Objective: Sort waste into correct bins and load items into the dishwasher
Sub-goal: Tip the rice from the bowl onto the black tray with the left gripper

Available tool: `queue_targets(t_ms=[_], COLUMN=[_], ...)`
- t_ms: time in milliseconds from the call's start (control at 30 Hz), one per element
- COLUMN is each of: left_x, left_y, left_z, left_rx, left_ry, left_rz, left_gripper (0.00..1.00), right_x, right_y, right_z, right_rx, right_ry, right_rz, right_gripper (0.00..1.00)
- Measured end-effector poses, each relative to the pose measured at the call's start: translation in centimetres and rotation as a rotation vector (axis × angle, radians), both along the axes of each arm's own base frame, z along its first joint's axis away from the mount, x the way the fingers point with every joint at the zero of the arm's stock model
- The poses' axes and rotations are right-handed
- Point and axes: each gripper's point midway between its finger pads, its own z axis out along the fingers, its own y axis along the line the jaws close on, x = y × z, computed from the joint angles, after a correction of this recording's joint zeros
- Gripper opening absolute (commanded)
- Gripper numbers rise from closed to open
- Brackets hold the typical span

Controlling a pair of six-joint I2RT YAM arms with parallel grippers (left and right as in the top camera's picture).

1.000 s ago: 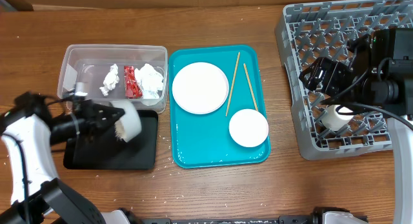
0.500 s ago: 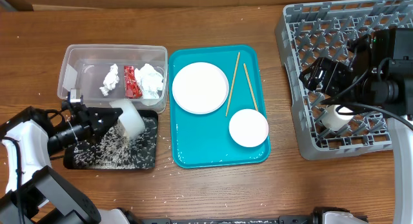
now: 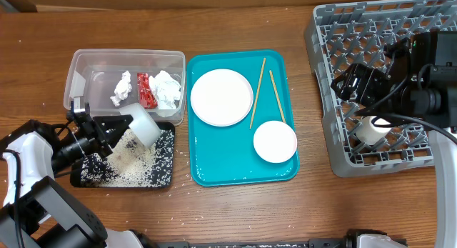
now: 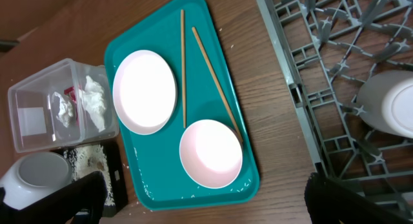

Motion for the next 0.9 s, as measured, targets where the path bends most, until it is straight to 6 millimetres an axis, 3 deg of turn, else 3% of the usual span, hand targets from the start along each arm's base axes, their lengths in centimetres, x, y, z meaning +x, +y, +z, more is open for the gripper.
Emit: queue_targets(t_ms=[100,367,667,900], left_x=[0.3,-1.0,-0.9,-2.5], left_y=[0.5,-0.6,-0.1,-2.8], left_z=[-0.4,1.1,0.4,0.0], left_rx=[0.027,-0.04,0.038,0.059], left_ry=[-0.017,-0.024,-0.078,0.001], left_rz=[0.004,0.001,-0.011,-0.128], left_gripper=[0.04,0.04,0.04,0.04], right_x=[0.0,0.0,0.1,0.1], right_y=[0.0,0.0,0.0,0.0], right_z=[0.0,0.0,0.0,0.1], right_rx=[0.0,0.0,0.0,-0.001], right_ry=[-0.002,0.001,-0.005,-0.006], right_rz=[0.0,0.0,0.0,0.0], right_gripper=[1.0,1.0,1.0,1.0])
